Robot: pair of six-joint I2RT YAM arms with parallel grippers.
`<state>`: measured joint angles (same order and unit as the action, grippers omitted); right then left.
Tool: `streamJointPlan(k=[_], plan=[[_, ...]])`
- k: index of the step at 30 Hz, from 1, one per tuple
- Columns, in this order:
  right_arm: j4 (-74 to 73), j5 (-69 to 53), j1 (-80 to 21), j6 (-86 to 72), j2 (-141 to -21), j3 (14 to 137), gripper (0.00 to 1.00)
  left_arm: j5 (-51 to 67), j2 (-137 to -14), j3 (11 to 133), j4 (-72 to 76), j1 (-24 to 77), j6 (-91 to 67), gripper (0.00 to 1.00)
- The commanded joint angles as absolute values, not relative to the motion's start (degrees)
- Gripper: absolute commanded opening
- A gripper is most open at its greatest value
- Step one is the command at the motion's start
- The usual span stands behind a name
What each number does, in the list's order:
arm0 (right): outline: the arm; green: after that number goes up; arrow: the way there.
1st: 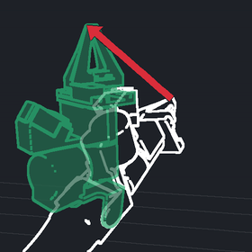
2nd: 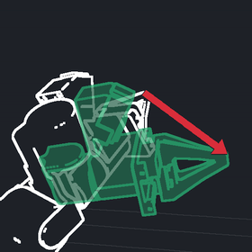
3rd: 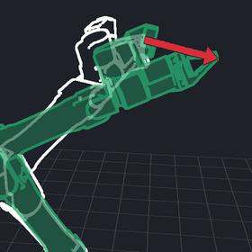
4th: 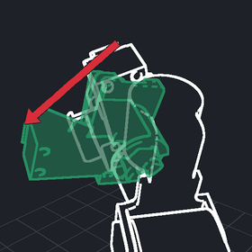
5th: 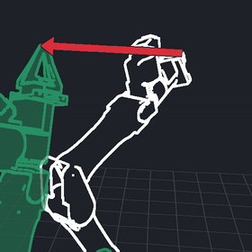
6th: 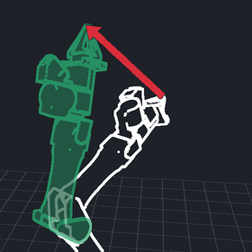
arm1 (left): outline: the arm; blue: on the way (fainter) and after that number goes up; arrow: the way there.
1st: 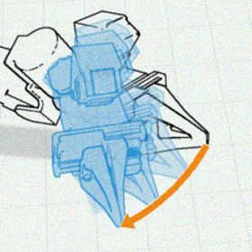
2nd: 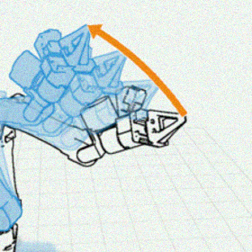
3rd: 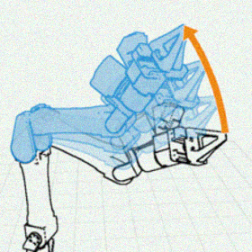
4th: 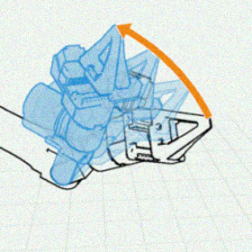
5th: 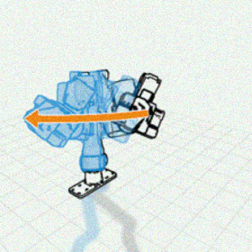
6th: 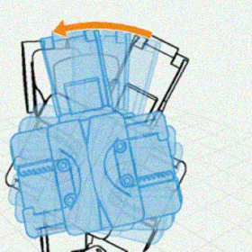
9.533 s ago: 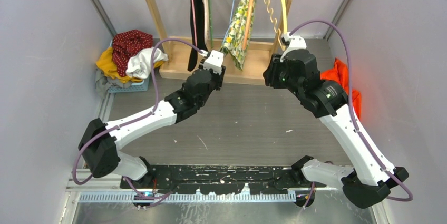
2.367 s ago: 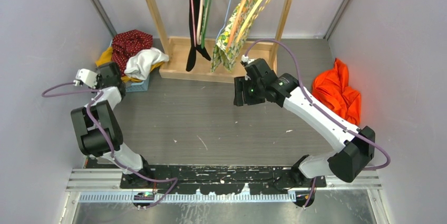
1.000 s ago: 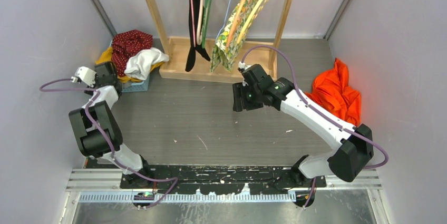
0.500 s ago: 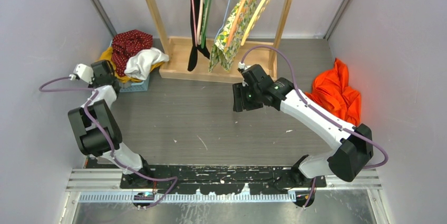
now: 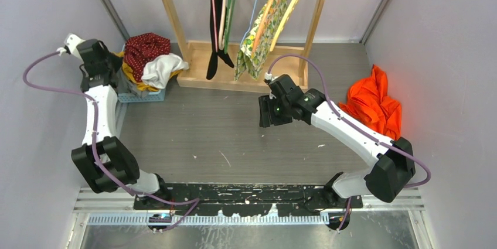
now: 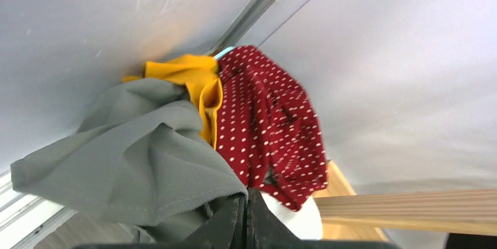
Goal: Place the skirt on the hanger
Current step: Pick up the skirt from the bin.
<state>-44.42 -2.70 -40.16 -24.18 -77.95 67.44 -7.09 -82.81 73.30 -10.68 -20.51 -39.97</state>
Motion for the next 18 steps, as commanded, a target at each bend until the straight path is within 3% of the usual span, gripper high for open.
streamJointPlan(k=[1,18], plan=[[-42.1,-3.7,-40.5,-24.7,-74.6,66.5,0.59,0.0,-79.4,82.2,-17.3,-20.1,-38.3,0.0],[-39.8,-4.1,-40.4,-25.2,-70.2,62.5,0.6,18.4,-80.5,119.2,-32.8,-20.7,-37.9,0.0]])
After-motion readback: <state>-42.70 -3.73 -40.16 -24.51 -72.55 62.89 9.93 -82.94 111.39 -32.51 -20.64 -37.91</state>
